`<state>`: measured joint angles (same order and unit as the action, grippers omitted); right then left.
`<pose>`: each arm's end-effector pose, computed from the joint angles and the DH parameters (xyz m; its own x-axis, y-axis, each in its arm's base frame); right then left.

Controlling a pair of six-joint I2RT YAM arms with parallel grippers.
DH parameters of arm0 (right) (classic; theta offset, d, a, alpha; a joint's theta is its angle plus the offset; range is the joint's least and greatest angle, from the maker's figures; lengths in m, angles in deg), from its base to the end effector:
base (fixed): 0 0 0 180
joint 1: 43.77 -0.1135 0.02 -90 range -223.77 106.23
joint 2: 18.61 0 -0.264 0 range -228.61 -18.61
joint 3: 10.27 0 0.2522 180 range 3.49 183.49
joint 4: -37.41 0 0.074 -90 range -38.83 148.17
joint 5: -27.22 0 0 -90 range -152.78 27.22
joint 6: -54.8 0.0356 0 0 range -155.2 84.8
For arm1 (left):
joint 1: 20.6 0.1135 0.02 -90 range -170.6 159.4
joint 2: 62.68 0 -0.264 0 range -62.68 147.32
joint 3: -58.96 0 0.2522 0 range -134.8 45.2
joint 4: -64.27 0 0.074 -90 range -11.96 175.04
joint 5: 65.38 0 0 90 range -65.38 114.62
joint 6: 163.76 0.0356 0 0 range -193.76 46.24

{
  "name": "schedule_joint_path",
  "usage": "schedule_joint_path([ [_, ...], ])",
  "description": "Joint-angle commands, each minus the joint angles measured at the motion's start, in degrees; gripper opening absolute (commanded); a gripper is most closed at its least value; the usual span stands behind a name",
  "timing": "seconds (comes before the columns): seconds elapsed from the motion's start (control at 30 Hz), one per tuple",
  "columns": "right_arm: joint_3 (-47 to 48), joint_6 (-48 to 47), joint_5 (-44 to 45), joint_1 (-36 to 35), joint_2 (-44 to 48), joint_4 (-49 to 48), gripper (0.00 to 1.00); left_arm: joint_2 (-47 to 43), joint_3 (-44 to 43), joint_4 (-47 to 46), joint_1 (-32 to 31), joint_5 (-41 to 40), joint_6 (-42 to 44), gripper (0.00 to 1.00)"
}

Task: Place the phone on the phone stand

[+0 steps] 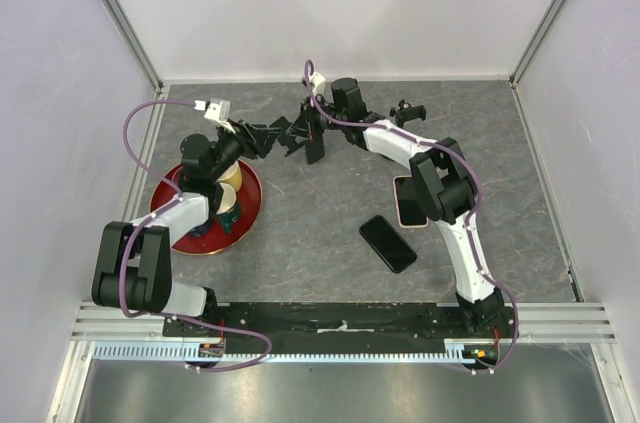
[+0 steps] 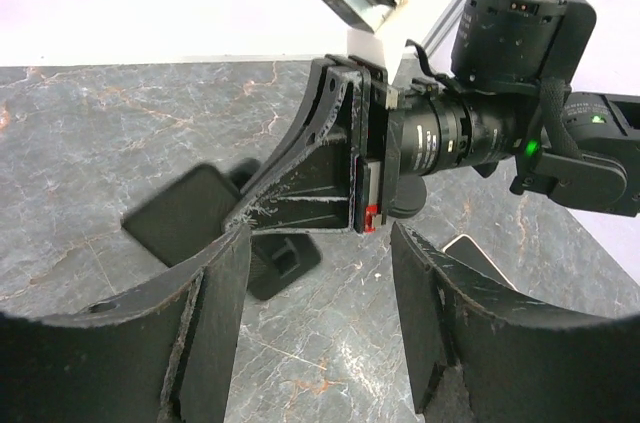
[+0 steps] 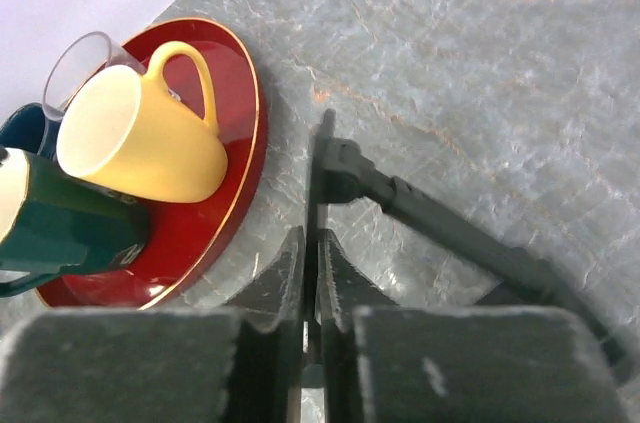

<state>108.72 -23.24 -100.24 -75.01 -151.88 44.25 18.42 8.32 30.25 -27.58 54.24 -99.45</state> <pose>0.4511 0.2990 0.2067 -0.4872 -0.1031 -0.8672 -0.8135 0.4148 0.4077 0.2969 -0.0541 0.2530 -0.2025 -0.3549 -0.9127 0.5632 0.7203 -0.4050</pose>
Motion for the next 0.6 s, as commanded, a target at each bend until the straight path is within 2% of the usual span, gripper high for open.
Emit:
schedule_joint_path([
  [0.0,-4.58,1.83,0.79,-0.66,5.64,-6.16,0.01,-2.35,0.23,-4.24,-0.05,-0.8,-1.03,0.64],
  [0.17,-18.99,5.5,10.37,-3.55,19.06,-12.75,0.0,-5.15,0.85,-4.33,0.04,-0.97,-1.38,0.64],
  [0.2,-21.53,7.0,10.99,-4.6,21.02,-17.73,0.0,-5.77,1.02,-3.89,-0.05,-1.41,-1.29,0.64],
  [0.33,-34.43,14.38,16.09,-6.02,28.84,-26.29,0.0,-9.72,1.64,-0.73,-0.05,-2.99,0.55,0.64],
  [0.43,-47.28,21.33,18.29,-8.3,36.3,-36.56,0.0,-13.07,2.6,0.59,-0.05,-4.84,1.78,0.64],
  [0.47,-50.79,22.65,19.25,-10.57,37.81,-43.37,0.0,-13.77,2.78,0.68,0.04,-5.45,1.79,0.64],
  [0.53,-61.16,25.03,20.74,-13.56,42.62,-50.96,0.0,-15.44,2.87,1.73,0.04,-6.77,1.52,0.64],
  [0.57,-64.42,25.12,23.88,-17.41,44.4,-57.27,0.0,-16.05,2.87,2.26,0.04,-6.95,1.17,0.64],
])
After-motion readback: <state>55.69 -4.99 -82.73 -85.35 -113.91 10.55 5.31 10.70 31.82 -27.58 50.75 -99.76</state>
